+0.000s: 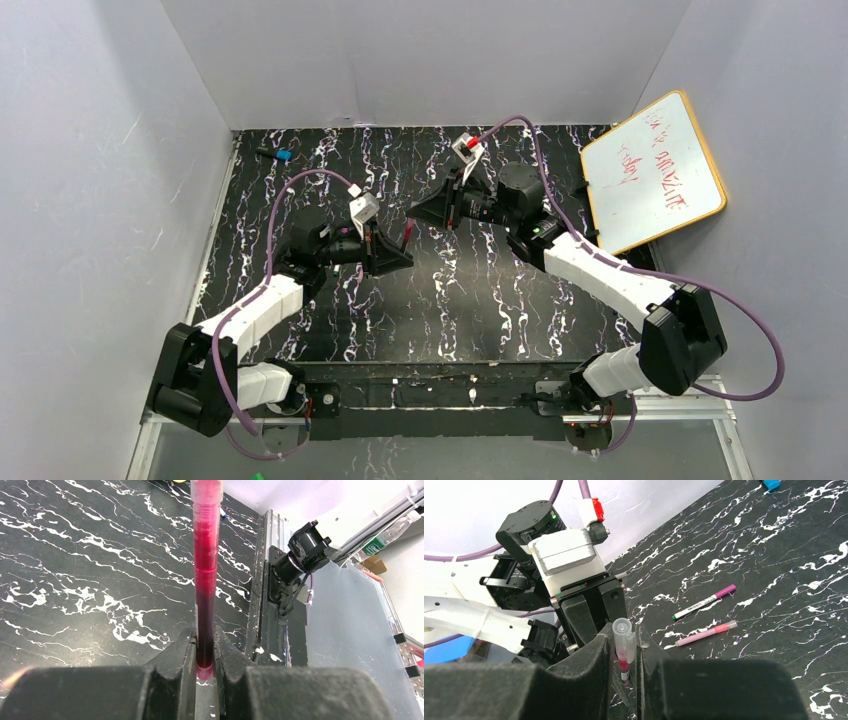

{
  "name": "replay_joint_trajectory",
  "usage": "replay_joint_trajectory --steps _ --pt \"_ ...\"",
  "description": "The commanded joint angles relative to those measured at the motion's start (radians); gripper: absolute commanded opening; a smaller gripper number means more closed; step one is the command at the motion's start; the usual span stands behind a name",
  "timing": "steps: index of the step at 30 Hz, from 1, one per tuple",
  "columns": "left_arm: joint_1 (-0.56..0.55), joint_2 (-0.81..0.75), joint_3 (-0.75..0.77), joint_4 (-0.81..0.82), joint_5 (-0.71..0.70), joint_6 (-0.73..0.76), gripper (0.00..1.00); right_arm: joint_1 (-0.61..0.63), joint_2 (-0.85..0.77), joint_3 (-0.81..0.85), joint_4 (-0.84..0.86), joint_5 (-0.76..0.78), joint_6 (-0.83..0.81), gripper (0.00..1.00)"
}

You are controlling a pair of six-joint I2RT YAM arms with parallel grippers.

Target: Insert the pens into the pen caps

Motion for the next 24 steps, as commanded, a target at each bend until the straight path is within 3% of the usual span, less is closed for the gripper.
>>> replay_joint_trajectory --steps 1,11,24 --pt "-0.001 -0.010 0.014 0.008 0.005 0.011 0.00 0.007 0.014 0.031 -0.061 -0.114 -0.042 0.04" --pt "0.000 -0.013 0.020 -0.002 -0.008 0.019 0.00 0.007 0.015 -0.002 -0.080 -0.160 -0.050 0.03" --pt "0.001 0.004 0.026 0.109 -0.019 -0.069 0.00 0.022 0.029 -0.037 -0.046 -0.177 -0.035 0.01"
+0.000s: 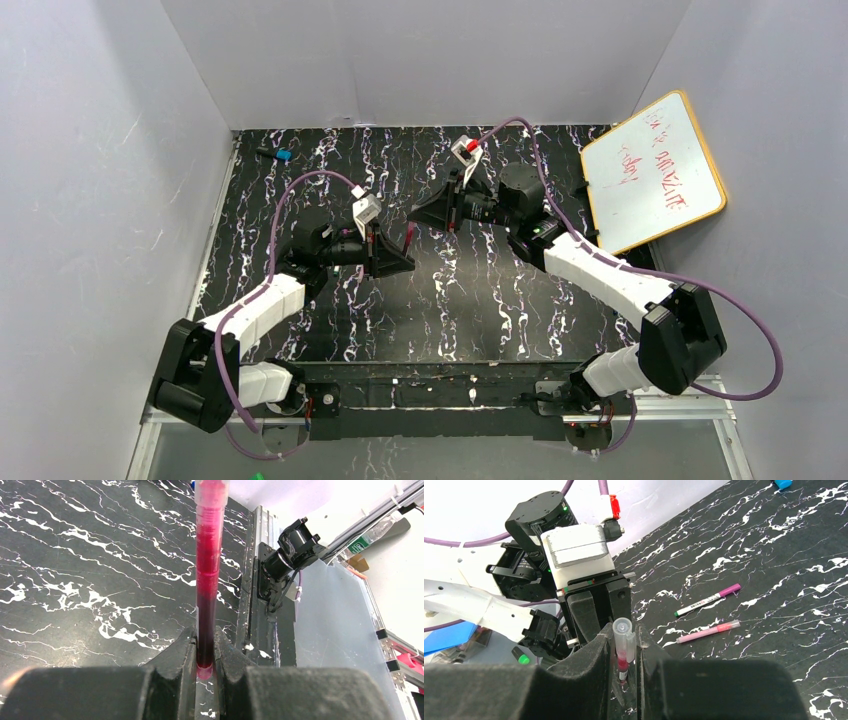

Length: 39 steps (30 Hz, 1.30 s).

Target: Insert the pens into the pen caps

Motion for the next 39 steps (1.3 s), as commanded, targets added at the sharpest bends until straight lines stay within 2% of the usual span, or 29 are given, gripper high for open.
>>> replay_joint_trajectory --steps 1,18,31,39 --pt "0.002 -0.017 0.035 0.106 -0.040 -0.037 0.00 0.034 0.021 -0.027 -0.053 -0.109 -0.007 0.01" --pt "0.002 -0.014 0.175 0.104 -0.044 -0.081 0.00 0.049 0.026 -0.033 -0.068 -0.125 -0.020 0.02" --pt "0.002 0.008 0.289 0.047 -0.042 -0.046 0.00 0.057 0.022 -0.058 -0.088 -0.140 -0.025 0.02" --pt "0.002 0.022 0.298 0.058 -0.035 -0.058 0.00 0.058 0.018 -0.065 -0.088 -0.135 -0.031 0.01"
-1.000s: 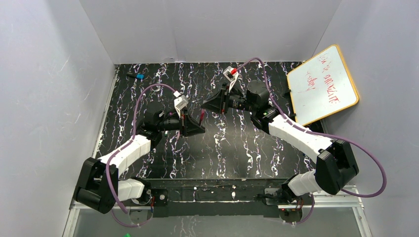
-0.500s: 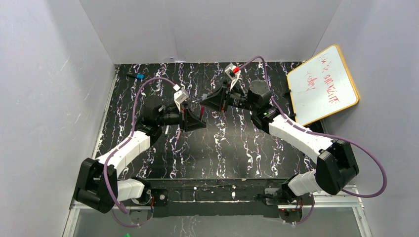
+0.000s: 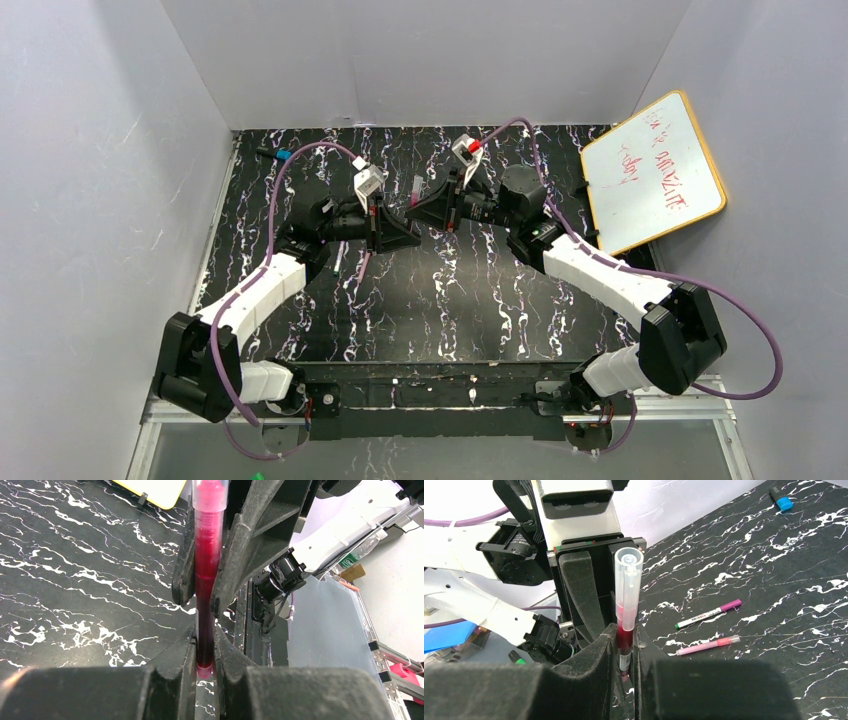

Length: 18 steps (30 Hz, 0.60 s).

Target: Insert the pens into the pen caps

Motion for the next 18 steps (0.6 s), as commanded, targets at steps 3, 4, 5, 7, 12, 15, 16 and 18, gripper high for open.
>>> replay_joint_trajectory --steps 3,4,5,7,12,15,16,18 --pt "0.005 -0.028 0.079 0.130 -0.038 -0.006 0.00 0.049 0.017 -0.056 -0.162 -0.134 -0.026 0.03" --pt "0.005 -0.028 0.075 0.128 -0.037 -0.003 0.00 0.049 0.017 -0.056 -0.160 -0.133 -0.024 0.06" --pt "0.005 -0.030 0.069 0.121 -0.037 0.002 0.00 0.049 0.017 -0.055 -0.159 -0.131 -0.024 0.08" --pt "0.005 -0.031 0.056 0.089 -0.038 0.026 0.00 0.049 0.013 -0.050 -0.154 -0.130 -0.026 0.12" --pt "0.005 -0.051 0.012 0.042 -0.043 0.062 0.00 0.049 -0.019 -0.040 -0.114 -0.105 -0.029 0.22" --pt "0.004 -0.064 -0.012 0.023 -0.043 0.073 0.00 0.047 -0.045 -0.037 -0.088 -0.069 -0.032 0.33" --pt "0.004 -0.067 -0.019 0.016 -0.042 0.077 0.00 0.048 -0.053 -0.036 -0.078 -0.059 -0.031 0.37" --pt "0.004 -0.076 -0.035 0.003 -0.041 0.083 0.00 0.046 -0.066 -0.035 -0.059 -0.045 -0.029 0.45"
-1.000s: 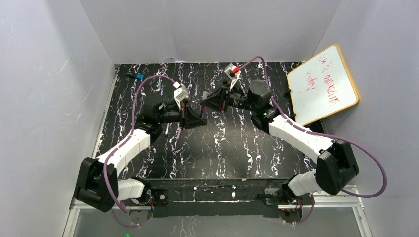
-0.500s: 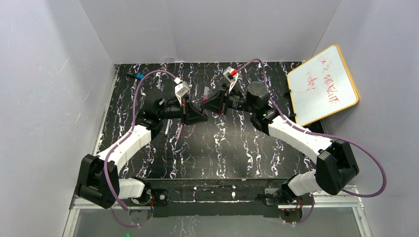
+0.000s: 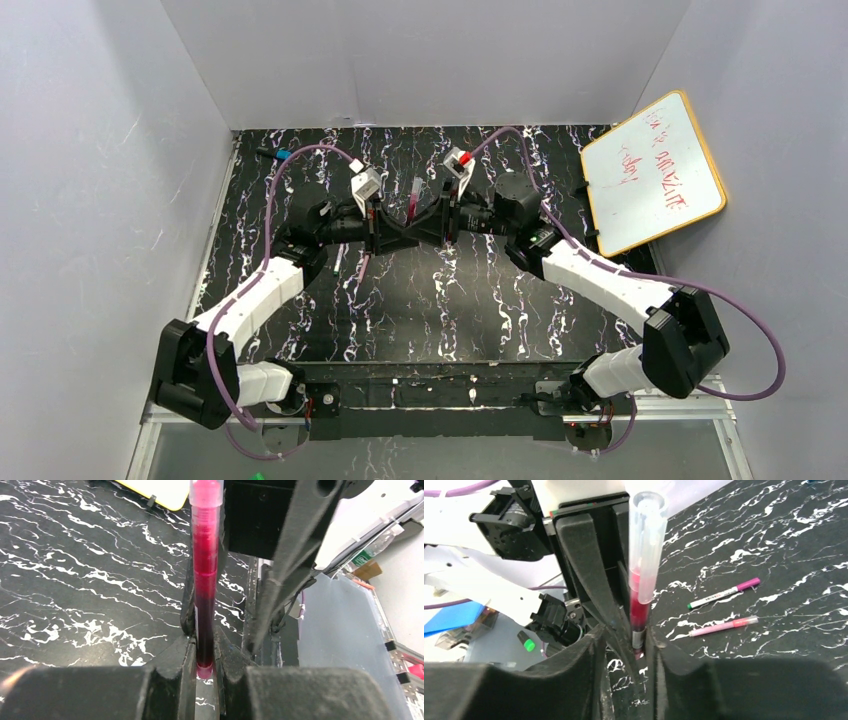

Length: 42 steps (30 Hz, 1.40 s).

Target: Insert the pens into the pen caps

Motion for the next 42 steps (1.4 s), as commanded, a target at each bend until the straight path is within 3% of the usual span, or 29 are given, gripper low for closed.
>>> replay_joint_trajectory --steps 1,10,30,37,42 --pt "0.004 -0.060 -0.027 0.022 -0.027 0.030 0.00 0.016 -0.055 -0.006 0.004 -0.026 -0.011 0.49" --pt "0.004 -0.095 -0.089 0.025 -0.023 0.022 0.00 -0.012 -0.080 0.021 0.060 0.014 0.008 0.66" --pt "0.001 -0.091 -0.114 0.051 -0.019 -0.003 0.00 -0.032 -0.044 0.047 0.229 0.069 0.080 0.61" --pt "0.001 -0.087 -0.116 0.052 -0.019 0.000 0.00 -0.032 -0.030 0.059 0.230 0.068 0.080 0.50" --pt "0.001 -0.086 -0.118 0.052 -0.020 0.001 0.00 -0.032 -0.019 0.065 0.229 0.057 0.082 0.25"
